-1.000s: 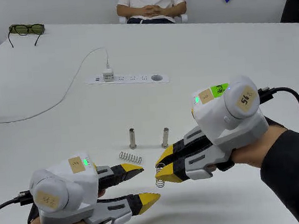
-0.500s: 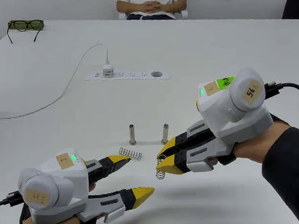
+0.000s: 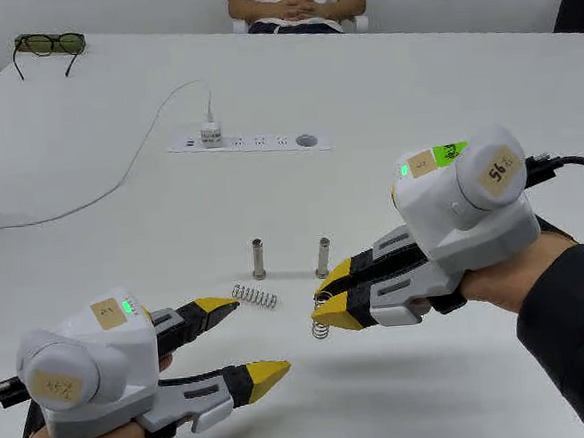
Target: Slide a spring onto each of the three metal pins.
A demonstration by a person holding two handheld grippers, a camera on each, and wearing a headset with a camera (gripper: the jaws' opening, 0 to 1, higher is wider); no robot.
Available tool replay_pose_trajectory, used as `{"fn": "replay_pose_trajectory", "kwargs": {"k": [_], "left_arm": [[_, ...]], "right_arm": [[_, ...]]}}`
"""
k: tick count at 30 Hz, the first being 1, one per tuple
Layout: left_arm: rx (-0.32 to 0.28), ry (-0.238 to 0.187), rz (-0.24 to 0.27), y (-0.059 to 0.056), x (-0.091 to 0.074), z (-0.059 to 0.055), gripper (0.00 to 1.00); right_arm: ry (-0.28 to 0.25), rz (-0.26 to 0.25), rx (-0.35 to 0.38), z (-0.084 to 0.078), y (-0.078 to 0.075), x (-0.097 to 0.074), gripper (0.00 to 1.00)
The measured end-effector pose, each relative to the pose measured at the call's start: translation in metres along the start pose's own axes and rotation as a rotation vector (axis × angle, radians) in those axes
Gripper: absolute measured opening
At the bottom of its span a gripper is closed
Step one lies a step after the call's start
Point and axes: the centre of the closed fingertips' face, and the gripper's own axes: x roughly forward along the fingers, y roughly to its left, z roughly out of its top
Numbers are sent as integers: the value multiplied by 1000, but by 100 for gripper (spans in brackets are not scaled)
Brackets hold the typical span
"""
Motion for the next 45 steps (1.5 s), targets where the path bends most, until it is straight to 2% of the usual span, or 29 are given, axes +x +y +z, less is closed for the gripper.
{"fn": "replay_pose_trajectory", "kwargs": {"k": [12, 28, 45], "left_arm": [[-13, -12, 27, 5, -5, 1, 55], [-21, -6, 39, 9, -9, -2, 55], [-21, -3, 43, 9, -10, -3, 55]], "right_arm": [[-12, -60, 17, 1, -18, -8, 12], [-23, -139, 35, 3, -40, -14, 12], [-26, -236, 64, 5, -70, -13, 12]]}}
